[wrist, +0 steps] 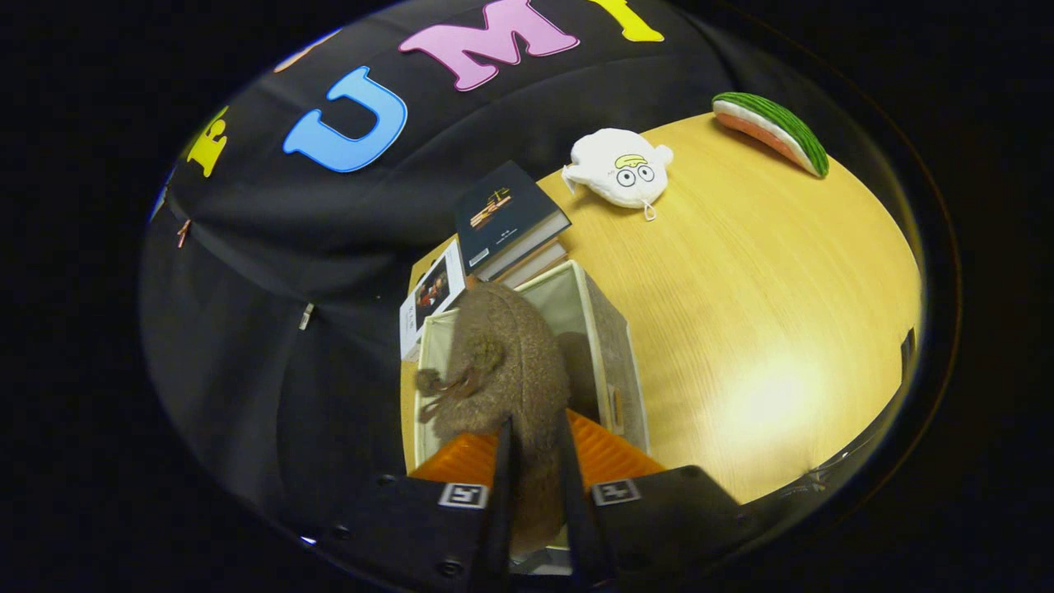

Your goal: Open the storage box then place both shoes into the box .Put the left shoe in first, then the right shoe, with the right side of both shoes facing outward in a uniform manner.

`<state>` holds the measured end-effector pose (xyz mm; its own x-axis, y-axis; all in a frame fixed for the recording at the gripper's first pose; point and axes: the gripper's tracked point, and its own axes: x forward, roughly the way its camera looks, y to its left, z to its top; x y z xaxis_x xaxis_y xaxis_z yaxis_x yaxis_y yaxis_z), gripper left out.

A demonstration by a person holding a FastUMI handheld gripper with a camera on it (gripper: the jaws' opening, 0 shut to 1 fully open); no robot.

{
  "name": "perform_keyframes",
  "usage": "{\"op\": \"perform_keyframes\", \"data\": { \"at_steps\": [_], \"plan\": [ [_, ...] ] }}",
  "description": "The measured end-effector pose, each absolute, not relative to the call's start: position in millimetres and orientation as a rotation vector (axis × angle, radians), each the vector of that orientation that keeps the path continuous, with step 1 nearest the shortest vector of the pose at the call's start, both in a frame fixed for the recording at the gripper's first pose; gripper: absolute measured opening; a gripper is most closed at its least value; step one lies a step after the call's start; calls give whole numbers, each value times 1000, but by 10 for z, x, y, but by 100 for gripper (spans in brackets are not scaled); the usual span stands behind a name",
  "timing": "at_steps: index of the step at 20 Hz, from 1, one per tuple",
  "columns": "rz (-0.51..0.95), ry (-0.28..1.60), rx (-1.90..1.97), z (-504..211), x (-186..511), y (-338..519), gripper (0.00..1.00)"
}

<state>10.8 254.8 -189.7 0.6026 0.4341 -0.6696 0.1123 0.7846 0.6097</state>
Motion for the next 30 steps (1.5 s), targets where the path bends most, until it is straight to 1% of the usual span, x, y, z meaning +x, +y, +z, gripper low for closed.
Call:
{"op": "perform_keyframes", "data": {
  "at_steps": [3,7,19,30],
  "plan": [
    [254,823,612,-1569,74,2514,98],
    [289,705,545,-1169,14,2236,98],
    [106,409,385,-495,98,755,98],
    [47,87,61,255,246,-588,98]
  ]
}}
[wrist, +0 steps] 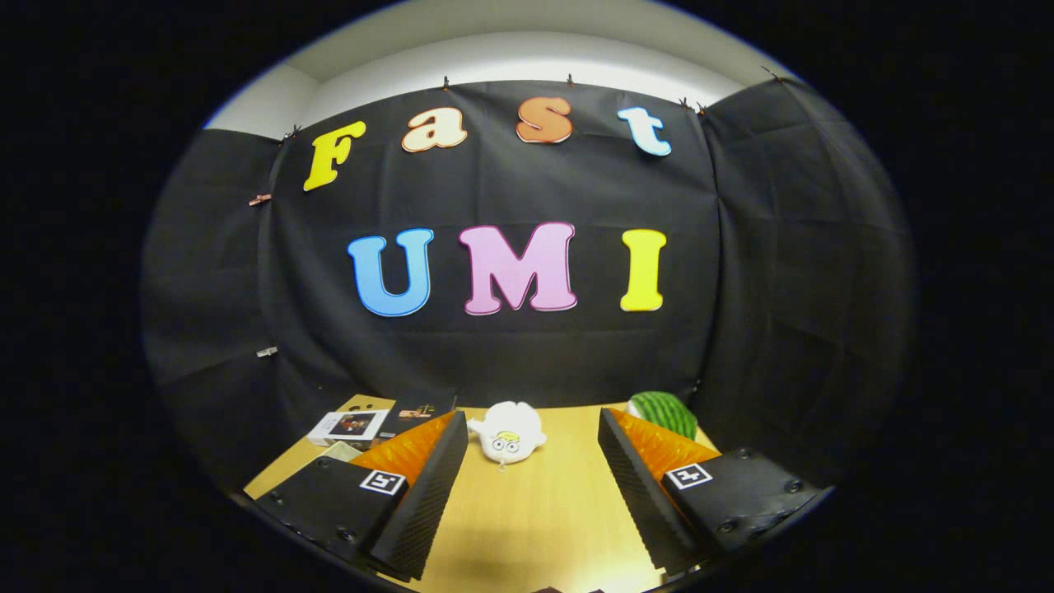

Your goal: Open the storage box then place both shoes into the box .Put the left shoe in first, then the right shoe, with the right side of both shoes facing outward in a uniform manner.

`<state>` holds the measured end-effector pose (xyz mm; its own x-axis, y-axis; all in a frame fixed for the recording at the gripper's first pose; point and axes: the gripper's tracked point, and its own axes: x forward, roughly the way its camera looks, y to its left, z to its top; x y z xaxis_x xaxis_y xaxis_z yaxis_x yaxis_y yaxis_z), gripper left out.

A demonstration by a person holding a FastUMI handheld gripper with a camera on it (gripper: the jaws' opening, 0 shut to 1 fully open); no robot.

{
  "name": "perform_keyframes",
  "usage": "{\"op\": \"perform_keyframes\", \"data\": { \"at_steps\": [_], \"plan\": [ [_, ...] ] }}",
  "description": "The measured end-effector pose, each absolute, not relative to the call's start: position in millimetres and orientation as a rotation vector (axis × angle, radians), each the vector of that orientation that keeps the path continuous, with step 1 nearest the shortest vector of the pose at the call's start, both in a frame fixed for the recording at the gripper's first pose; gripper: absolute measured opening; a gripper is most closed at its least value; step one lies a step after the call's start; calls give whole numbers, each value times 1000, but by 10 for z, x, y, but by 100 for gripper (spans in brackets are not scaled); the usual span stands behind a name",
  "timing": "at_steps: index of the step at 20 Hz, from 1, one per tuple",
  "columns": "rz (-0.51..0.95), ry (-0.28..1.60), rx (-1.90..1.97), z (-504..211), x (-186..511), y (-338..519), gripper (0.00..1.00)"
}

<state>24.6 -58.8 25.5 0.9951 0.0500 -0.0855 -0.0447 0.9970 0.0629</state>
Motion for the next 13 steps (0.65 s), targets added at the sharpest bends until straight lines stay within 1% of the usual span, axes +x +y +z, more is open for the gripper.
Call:
{"op": "perform_keyframes", "data": {
  "at_steps": [4,7,13],
  "plan": [
    [21,3,53,273,229,-897,98],
    [40,27,79,105,255,-968,98],
    [31,86,73,-79,345,-1141,98]
  ]
}}
